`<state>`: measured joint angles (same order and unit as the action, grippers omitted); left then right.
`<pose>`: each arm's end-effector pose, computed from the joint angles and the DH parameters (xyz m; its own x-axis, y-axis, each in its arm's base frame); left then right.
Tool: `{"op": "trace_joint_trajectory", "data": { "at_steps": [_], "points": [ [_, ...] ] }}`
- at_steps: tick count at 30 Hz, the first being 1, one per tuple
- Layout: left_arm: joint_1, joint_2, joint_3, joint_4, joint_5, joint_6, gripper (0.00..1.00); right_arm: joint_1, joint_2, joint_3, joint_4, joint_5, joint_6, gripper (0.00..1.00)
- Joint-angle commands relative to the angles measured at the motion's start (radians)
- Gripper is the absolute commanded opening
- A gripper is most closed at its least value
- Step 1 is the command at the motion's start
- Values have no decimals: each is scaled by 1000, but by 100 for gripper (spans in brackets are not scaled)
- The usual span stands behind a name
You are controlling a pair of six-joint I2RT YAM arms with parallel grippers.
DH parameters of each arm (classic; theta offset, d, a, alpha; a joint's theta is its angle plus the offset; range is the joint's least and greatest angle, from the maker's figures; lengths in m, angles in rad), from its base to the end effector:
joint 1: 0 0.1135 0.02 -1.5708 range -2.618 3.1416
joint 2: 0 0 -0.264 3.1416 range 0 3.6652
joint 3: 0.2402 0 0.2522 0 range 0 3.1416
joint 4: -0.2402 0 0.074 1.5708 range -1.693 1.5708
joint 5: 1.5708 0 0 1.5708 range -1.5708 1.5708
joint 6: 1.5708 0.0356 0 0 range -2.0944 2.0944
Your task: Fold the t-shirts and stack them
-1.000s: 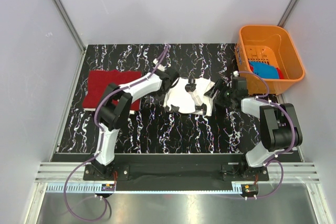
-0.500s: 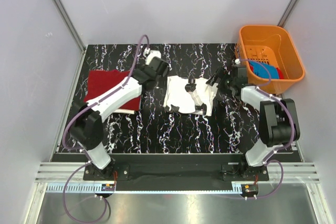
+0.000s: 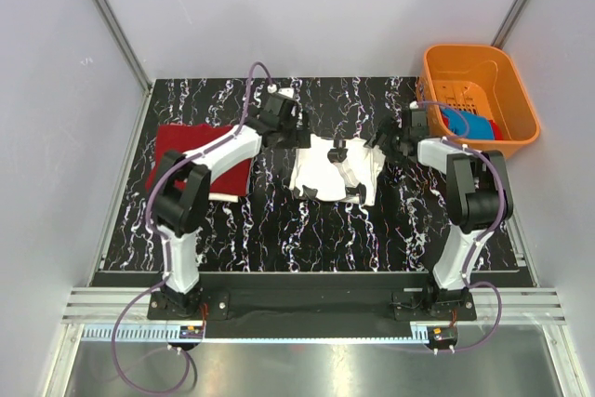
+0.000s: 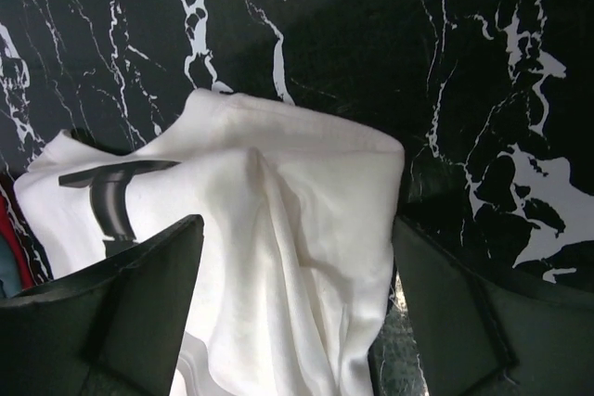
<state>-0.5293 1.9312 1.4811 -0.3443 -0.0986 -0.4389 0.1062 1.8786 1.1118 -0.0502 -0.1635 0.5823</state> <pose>0.3785 -0.2173 0.2299 -0.7457 -0.0537 -0.6641 0.1393 0.9622 -0.2342 0.3899 0.0474 0.1588 -0.7239 0.4685 -0.5064 0.2188 0.8521 0.4755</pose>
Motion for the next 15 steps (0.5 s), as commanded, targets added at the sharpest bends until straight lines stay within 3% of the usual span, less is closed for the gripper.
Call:
{"op": "trace_joint_trajectory", "data": {
  "at_steps": [1, 2, 6, 11, 15],
  "points": [
    [5, 55, 96, 59, 91, -23, 98, 7, 47, 40, -20, 28, -6, 88],
    [3, 72, 119, 51, 94, -30, 98, 7, 53, 45, -19, 19, -7, 82],
    [14, 135, 136, 60, 134, -55, 95, 7, 82, 60, -7, -4, -7, 73],
    [37, 173, 130, 110, 218, -78, 94, 12, 119, 80, 0, -51, -21, 82],
    [55, 192, 127, 116, 218, -86, 94, 27, 142, 100, -16, -42, -25, 78]
  ]
}}
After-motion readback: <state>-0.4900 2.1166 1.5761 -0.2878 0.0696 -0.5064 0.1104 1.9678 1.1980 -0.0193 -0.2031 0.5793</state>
